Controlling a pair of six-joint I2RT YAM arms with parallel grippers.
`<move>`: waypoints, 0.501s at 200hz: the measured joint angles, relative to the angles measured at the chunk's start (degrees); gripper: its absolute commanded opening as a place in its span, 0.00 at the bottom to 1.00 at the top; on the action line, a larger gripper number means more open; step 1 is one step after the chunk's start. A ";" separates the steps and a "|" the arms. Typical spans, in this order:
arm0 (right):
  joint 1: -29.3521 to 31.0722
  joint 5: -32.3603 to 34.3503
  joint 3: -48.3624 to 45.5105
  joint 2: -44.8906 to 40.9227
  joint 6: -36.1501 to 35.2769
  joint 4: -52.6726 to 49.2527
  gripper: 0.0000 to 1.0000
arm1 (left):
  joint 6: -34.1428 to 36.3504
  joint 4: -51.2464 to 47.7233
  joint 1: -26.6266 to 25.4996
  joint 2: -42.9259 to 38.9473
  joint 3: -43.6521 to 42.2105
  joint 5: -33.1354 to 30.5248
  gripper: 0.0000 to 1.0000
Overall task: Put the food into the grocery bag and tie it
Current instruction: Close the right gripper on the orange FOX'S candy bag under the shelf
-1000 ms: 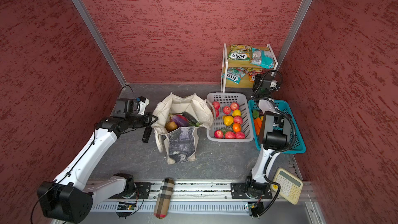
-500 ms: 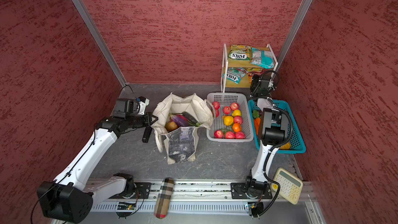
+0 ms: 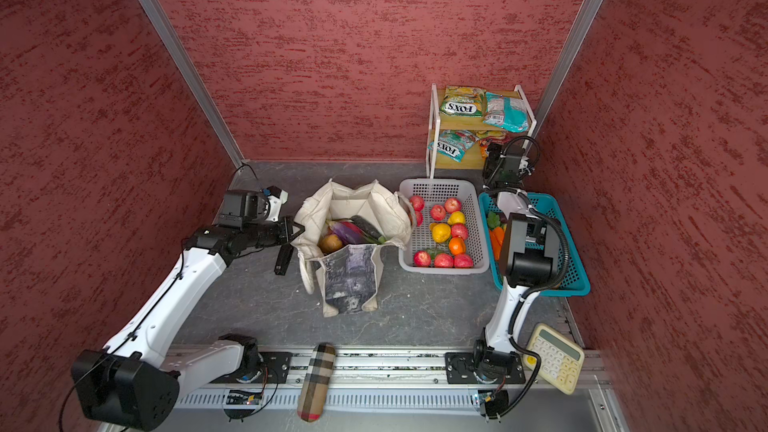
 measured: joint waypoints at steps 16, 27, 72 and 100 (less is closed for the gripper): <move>-0.09 -0.13 -0.92 -0.76 -0.07 -0.61 0.70 | 0.00 0.00 0.00 0.00 0.00 -0.02 0.00; -0.15 -0.17 -1.40 -1.14 -0.13 -0.87 0.70 | 0.00 0.00 0.00 0.00 0.00 -0.02 0.00; -0.24 -0.70 -1.55 -1.31 -0.15 -1.07 0.69 | 0.00 -0.02 0.00 0.00 0.00 0.00 0.00; -0.24 -0.79 -1.31 -0.83 -0.07 -0.98 0.66 | 0.00 -0.02 0.00 0.00 0.00 -0.02 0.00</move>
